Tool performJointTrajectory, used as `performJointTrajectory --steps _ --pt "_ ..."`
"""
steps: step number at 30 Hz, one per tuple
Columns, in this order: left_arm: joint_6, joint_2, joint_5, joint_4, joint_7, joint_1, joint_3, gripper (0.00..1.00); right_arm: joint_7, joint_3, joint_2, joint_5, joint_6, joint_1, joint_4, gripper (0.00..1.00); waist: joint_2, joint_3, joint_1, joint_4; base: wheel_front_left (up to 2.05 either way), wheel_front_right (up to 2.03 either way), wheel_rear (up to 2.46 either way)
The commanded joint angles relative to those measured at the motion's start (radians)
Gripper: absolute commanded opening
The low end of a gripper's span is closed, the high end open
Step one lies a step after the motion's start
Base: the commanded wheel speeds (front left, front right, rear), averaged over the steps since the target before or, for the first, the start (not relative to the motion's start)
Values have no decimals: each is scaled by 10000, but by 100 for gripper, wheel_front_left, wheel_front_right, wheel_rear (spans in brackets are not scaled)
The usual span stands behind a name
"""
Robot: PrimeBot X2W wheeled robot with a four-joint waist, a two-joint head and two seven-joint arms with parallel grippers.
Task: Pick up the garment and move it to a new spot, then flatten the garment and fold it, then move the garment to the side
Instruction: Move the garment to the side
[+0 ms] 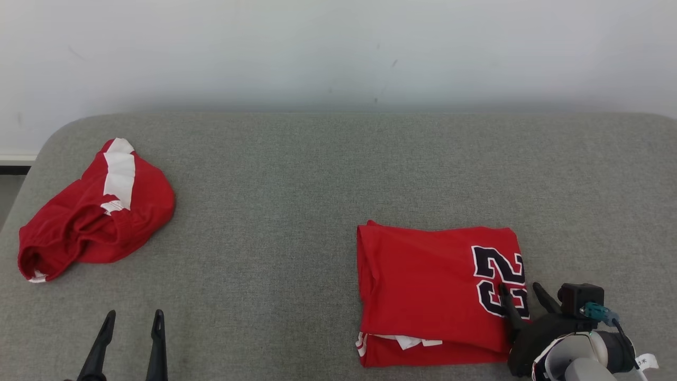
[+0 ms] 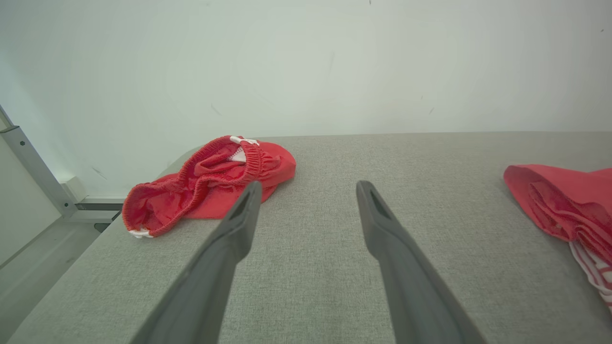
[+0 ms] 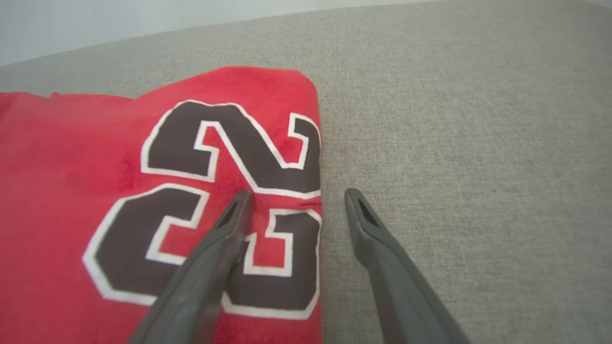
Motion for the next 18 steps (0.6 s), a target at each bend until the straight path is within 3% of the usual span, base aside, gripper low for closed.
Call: performJointTrajectory --steps 1,4,6,18 --pt "43 4 -41 15 -57 -147 -23 100 -100 94 11 114 -25 -171 337 100 -1 40 -2 38 0 0 0" --pt "58 15 -43 53 -76 -190 -52 100 -143 446 105 194 -26 -450 1110 100 -1 59 -2 55 0 0 0" --pt "92 19 -50 66 -90 -209 -56 100 -254 793 172 303 -26 -585 1437 0 -1 70 -2 58 0 0 0" --pt "177 -72 -155 121 -137 -468 -135 100 -912 1852 -471 1040 -26 -2945 1787 0 -1 808 -2 -124 0 0 0"
